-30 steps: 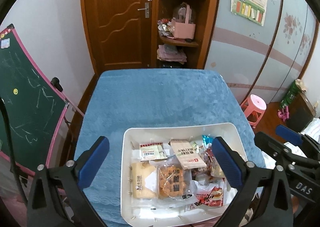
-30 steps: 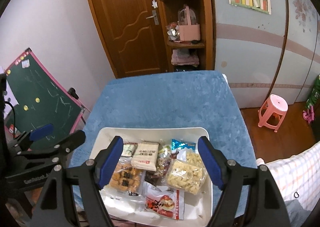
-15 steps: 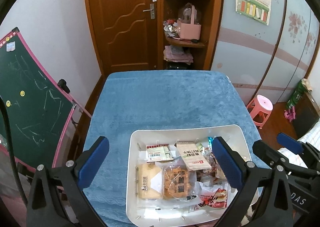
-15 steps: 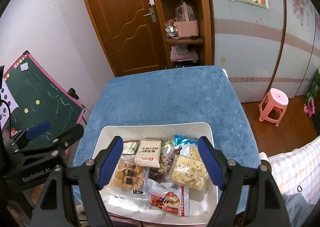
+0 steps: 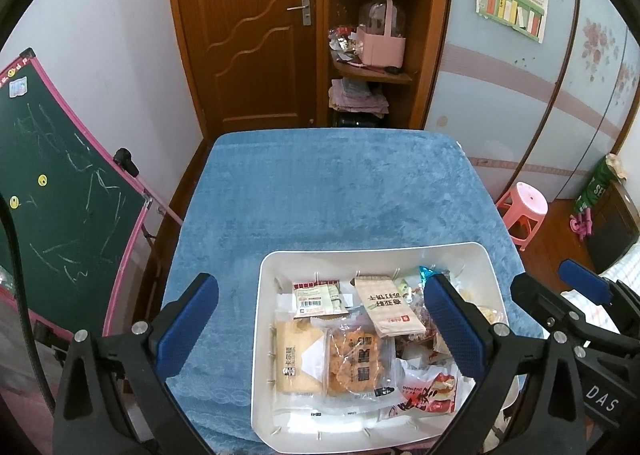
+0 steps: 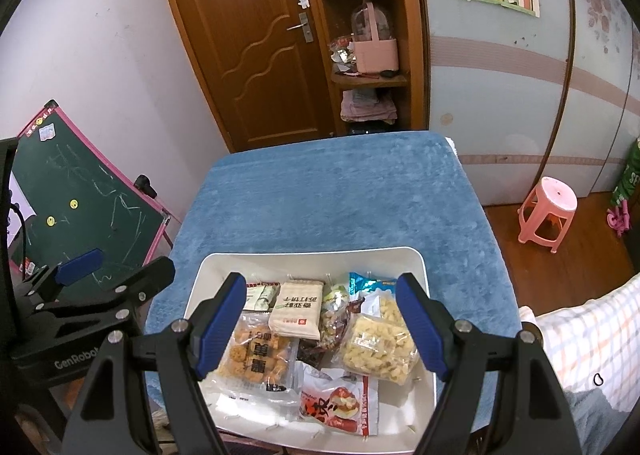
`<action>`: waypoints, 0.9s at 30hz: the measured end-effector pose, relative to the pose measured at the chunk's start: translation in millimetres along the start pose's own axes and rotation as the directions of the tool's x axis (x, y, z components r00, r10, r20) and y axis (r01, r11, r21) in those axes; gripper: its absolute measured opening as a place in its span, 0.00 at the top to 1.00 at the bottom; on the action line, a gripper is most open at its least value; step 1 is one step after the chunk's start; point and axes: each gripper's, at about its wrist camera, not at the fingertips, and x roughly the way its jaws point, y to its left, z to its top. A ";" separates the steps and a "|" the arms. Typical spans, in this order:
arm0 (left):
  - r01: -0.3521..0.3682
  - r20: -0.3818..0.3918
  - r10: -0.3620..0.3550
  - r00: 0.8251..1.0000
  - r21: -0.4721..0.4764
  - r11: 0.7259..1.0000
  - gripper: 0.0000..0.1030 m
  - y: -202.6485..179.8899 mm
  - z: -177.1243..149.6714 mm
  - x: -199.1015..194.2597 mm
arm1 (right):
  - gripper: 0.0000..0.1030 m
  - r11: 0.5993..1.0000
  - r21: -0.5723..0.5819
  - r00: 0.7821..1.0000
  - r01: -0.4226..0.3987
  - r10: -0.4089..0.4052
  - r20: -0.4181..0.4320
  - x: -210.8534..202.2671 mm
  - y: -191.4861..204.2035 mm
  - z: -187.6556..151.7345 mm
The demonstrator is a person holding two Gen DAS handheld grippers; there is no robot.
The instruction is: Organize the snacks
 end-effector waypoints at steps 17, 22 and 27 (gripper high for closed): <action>0.000 -0.022 -0.001 1.000 -0.005 1.000 0.01 0.4 -0.8 2.1 | 0.24 1.000 -0.003 1.000 -0.003 0.003 -0.011 2.7 -0.3 -1.7; 0.002 -0.025 -0.003 1.000 -0.005 1.000 0.01 -0.3 -1.8 2.4 | 0.24 1.000 -0.001 1.000 -0.006 0.006 -0.018 3.6 -1.5 -4.2; 0.002 -0.027 -0.002 1.000 -0.005 1.000 0.01 0.1 -3.3 3.2 | 0.24 1.000 -0.002 1.000 -0.008 0.008 -0.019 4.7 -1.9 -4.1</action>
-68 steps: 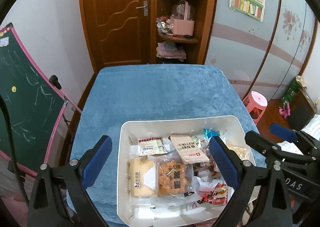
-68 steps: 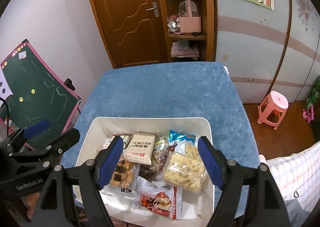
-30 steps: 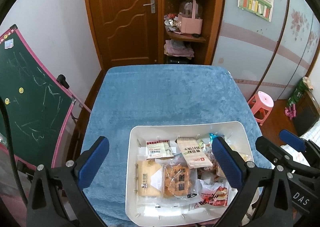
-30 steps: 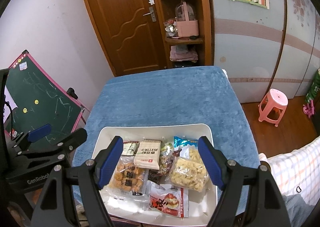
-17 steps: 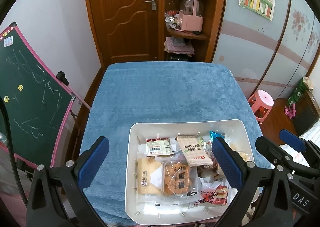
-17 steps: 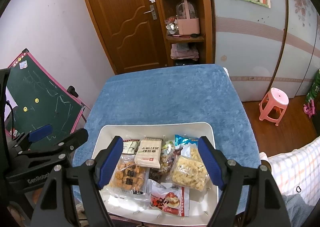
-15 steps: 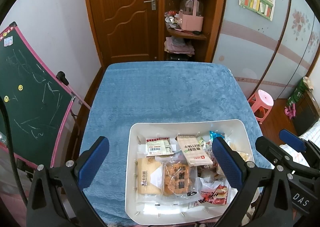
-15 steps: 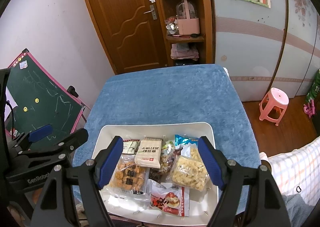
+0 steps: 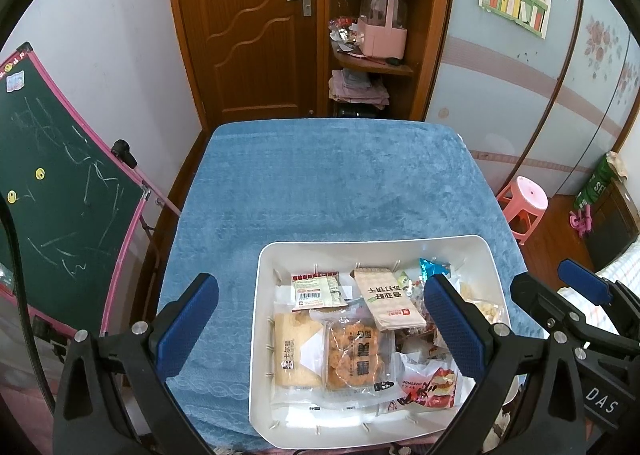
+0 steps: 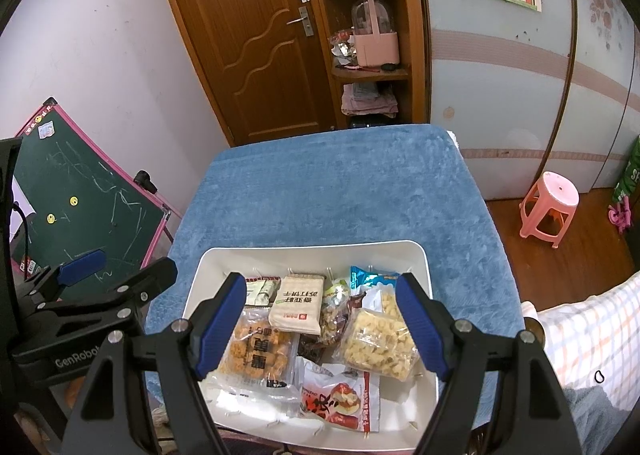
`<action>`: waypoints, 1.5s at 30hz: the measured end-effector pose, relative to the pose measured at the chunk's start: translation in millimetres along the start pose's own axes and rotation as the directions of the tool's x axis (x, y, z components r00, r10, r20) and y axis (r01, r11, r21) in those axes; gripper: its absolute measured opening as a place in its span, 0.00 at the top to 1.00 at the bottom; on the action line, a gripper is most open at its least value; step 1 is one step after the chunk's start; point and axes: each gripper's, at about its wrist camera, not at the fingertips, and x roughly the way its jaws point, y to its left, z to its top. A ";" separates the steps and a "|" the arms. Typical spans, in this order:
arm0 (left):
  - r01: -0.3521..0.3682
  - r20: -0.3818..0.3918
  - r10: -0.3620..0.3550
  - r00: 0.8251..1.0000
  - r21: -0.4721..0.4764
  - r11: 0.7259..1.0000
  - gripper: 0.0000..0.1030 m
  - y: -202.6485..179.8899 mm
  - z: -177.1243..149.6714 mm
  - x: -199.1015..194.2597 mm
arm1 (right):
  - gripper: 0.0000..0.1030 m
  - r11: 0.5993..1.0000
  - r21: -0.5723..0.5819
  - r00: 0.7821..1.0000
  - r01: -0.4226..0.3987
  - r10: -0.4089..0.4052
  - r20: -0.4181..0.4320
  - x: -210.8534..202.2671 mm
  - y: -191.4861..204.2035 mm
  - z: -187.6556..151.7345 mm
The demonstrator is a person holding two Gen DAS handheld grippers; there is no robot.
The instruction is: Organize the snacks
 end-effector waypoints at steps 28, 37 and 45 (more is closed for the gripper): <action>-0.006 -0.010 0.006 1.000 0.002 1.000 0.01 0.1 -4.1 1.8 | 0.24 1.000 0.012 0.999 -0.017 0.017 -0.029 5.5 -2.2 -4.3; -0.008 -0.014 0.008 1.000 0.001 1.000 0.01 3.1 -8.0 1.8 | 0.24 1.000 0.014 0.999 -0.019 0.019 -0.034 7.1 -1.2 -5.2; -0.008 -0.015 0.008 1.000 0.002 1.000 0.01 2.9 -7.3 1.8 | 0.24 1.000 0.015 0.999 -0.021 0.022 -0.040 9.0 0.4 -6.3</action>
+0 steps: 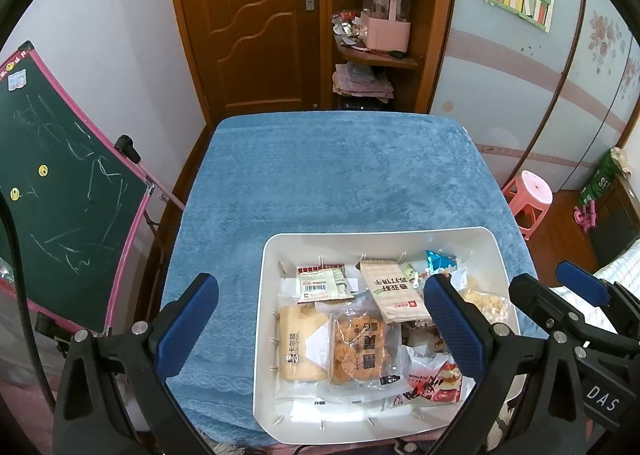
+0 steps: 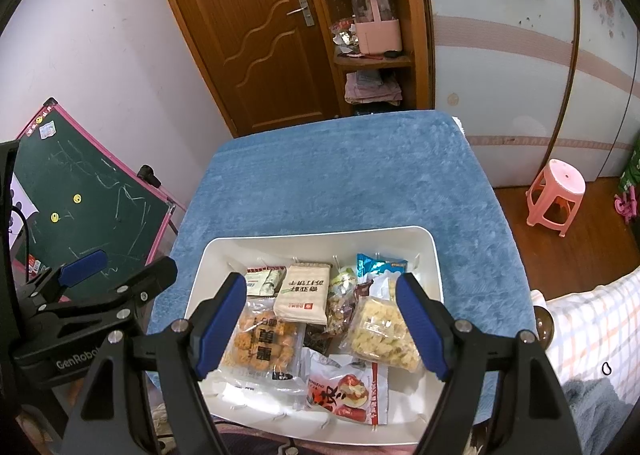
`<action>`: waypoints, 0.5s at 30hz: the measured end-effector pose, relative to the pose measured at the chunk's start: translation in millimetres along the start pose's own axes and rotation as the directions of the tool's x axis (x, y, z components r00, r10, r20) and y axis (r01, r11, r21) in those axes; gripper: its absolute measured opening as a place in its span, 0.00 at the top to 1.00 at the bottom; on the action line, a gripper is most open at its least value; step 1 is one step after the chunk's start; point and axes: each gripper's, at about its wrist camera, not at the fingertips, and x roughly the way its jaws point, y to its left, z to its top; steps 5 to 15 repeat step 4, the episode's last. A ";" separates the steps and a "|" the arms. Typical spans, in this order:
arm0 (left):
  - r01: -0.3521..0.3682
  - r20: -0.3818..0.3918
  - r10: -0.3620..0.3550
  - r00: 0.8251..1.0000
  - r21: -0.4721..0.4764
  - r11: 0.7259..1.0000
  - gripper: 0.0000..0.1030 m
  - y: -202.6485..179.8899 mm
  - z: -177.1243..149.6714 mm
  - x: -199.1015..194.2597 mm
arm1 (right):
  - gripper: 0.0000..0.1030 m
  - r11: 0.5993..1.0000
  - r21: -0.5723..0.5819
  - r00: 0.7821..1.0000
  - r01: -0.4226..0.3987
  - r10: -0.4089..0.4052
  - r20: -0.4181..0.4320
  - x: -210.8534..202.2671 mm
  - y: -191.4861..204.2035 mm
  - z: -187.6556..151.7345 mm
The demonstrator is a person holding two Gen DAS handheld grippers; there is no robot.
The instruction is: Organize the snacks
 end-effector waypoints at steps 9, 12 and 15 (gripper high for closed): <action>0.002 -0.005 -0.002 1.000 -0.002 1.000 0.01 2.7 -3.1 -0.9 | 0.24 1.000 0.001 1.000 -0.001 0.001 -0.003 1.2 0.5 -0.2; 0.002 -0.005 -0.002 1.000 -0.002 1.000 0.01 2.7 -3.1 -0.9 | 0.24 1.000 0.001 1.000 -0.001 0.001 -0.003 1.2 0.5 -0.2; 0.002 -0.005 -0.002 1.000 -0.002 1.000 0.01 2.7 -3.1 -0.9 | 0.24 1.000 0.001 1.000 -0.001 0.001 -0.003 1.2 0.5 -0.2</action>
